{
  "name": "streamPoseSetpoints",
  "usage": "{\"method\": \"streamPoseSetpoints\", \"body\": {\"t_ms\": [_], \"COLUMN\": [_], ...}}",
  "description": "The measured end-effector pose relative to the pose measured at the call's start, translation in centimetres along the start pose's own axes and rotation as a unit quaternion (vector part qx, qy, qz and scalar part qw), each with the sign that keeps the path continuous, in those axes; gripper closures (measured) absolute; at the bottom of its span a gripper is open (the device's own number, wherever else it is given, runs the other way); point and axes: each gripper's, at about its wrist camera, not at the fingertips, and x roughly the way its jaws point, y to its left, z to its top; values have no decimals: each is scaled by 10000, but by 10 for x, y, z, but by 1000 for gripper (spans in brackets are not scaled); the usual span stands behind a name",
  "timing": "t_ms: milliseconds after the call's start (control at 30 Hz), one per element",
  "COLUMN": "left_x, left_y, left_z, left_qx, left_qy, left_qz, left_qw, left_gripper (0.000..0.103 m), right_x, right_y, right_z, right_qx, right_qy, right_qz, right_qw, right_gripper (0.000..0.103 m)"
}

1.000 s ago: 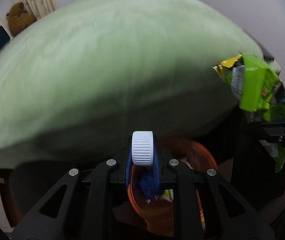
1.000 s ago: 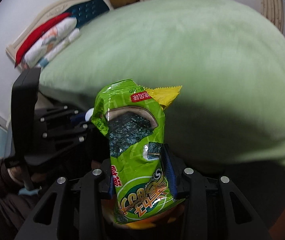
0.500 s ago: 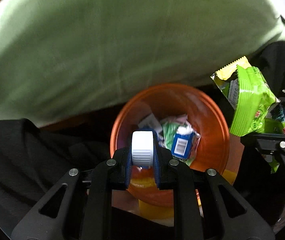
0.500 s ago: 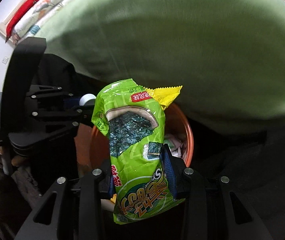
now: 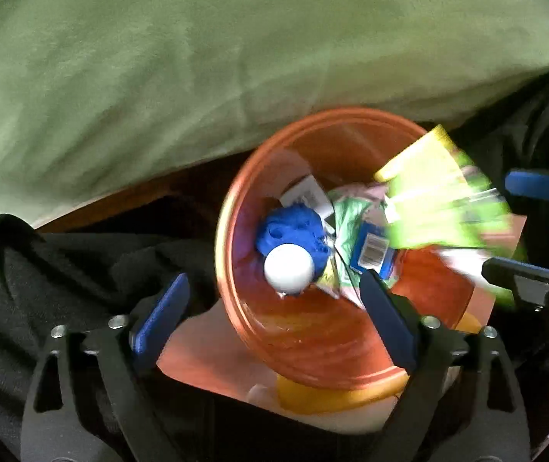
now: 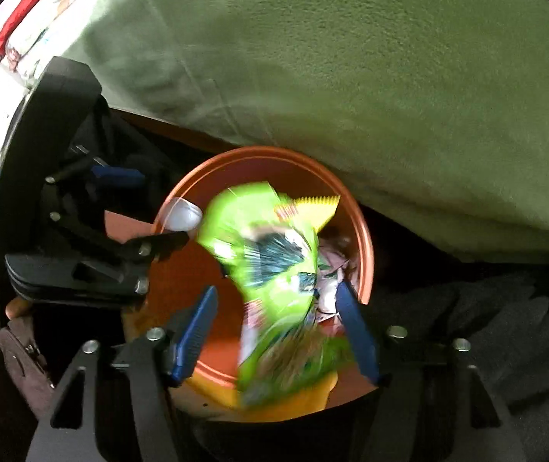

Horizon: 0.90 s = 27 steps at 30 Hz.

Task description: Collect trash

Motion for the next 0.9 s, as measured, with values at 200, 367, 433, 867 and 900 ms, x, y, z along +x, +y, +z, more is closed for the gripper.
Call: {"method": "streamPoseSetpoints", "body": {"t_ms": [200, 367, 433, 867, 900], "left_x": [-16, -65, -92, -202, -205], "left_y": [13, 30, 39, 99, 102], "left_z": [-1, -5, -5, 74, 83], "left_qx": [-207, -384, -434, -1124, -1147], "left_qy": [-204, -1041, -1488, -3400, -3492], "left_qz": [-136, -403, -420, 179, 246], "left_qw": [9995, 9930, 9870, 9335, 9297], "left_gripper": [15, 15, 15, 10, 10], "right_x": [-18, -79, -111, -189, -190], "right_y": [-5, -10, -11, -41, -44], "right_z": [-1, 8, 16, 112, 122], "right_qx": [107, 62, 36, 389, 394], "right_qy": [-192, -1117, -1708, -3504, -3555], "right_qz": [103, 162, 75, -751, -798], "right_qw": [9997, 9936, 9853, 9328, 9304], "right_gripper": [39, 36, 26, 5, 5]}}
